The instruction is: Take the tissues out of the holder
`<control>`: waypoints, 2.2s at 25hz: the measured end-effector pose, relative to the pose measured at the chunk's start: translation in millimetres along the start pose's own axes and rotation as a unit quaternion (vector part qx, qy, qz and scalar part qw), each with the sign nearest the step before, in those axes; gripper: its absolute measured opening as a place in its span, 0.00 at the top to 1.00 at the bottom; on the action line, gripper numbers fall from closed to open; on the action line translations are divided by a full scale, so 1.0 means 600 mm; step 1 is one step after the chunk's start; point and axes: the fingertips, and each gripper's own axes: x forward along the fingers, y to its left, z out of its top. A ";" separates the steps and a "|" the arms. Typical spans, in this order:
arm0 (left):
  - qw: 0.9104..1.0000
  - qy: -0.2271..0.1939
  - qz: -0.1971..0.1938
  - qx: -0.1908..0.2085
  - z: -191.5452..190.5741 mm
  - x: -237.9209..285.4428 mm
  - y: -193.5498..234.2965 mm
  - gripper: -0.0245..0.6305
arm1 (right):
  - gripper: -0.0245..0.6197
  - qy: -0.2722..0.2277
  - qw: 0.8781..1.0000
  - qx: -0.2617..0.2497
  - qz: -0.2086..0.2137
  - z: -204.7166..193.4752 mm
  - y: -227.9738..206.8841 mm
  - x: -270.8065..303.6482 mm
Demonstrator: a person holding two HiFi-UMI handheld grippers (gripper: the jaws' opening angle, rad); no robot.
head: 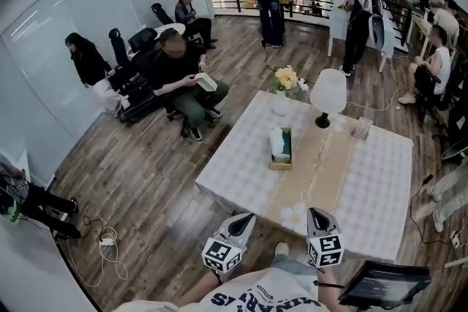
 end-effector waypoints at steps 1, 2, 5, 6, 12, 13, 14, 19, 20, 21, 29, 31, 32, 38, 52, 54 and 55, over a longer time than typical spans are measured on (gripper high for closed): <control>1.000 -0.002 0.002 -0.002 0.007 0.020 0.006 0.96 | 0.95 0.000 1.000 0.000 0.001 0.007 -0.017 0.015; 1.000 -0.003 0.004 -0.003 0.013 0.039 0.012 0.96 | 0.95 0.000 1.000 0.000 0.003 0.015 -0.033 0.028; 1.000 0.001 0.009 -0.002 0.027 0.088 0.025 0.96 | 0.95 -0.002 1.000 0.001 0.006 0.036 -0.078 0.062; 1.000 0.002 0.010 -0.002 0.031 0.102 0.029 0.96 | 0.95 -0.003 1.000 0.001 0.005 0.041 -0.093 0.072; 0.999 0.011 0.038 -0.016 0.048 0.147 0.048 0.96 | 0.95 0.006 1.000 0.005 0.017 0.058 -0.156 0.134; 0.999 0.014 0.039 -0.014 0.047 0.151 0.054 0.96 | 0.95 0.004 1.000 0.006 0.020 0.061 -0.157 0.141; 0.999 0.015 0.040 -0.012 0.046 0.155 0.061 0.96 | 0.95 0.002 1.000 0.006 0.023 0.064 -0.156 0.148; 0.999 0.009 0.038 -0.007 0.052 0.168 0.085 0.96 | 0.95 0.005 1.000 0.007 0.027 0.071 -0.148 0.158; 0.999 0.007 0.036 -0.005 0.055 0.173 0.092 0.96 | 0.95 0.004 1.000 0.009 0.025 0.075 -0.147 0.160; 0.999 0.005 0.033 -0.003 0.059 0.178 0.098 0.96 | 0.95 0.003 1.000 0.009 0.023 0.081 -0.146 0.161; 1.000 0.002 0.014 0.001 0.065 0.202 0.119 0.96 | 0.95 0.002 1.000 0.003 0.015 0.101 -0.135 0.160; 1.000 0.014 0.013 0.004 0.058 0.216 0.123 0.96 | 0.95 0.002 1.000 0.004 0.012 0.101 -0.139 0.163; 1.000 0.024 0.013 0.007 0.050 0.223 0.127 0.96 | 0.95 0.003 1.000 0.005 0.011 0.099 -0.139 0.164; 0.995 0.091 0.009 0.030 0.003 0.296 0.171 0.96 | 0.95 0.013 1.000 0.019 -0.014 0.080 -0.164 0.141; 0.956 0.284 0.004 0.066 -0.205 0.535 0.262 0.74 | 0.95 0.041 0.989 0.061 -0.128 0.014 -0.261 0.029; 0.944 0.319 0.006 0.082 -0.244 0.567 0.273 0.70 | 0.95 0.046 0.986 0.066 -0.143 0.007 -0.272 0.013; 0.937 0.335 0.007 0.094 -0.261 0.583 0.279 0.70 | 0.95 0.047 0.985 0.068 -0.151 0.003 -0.279 0.005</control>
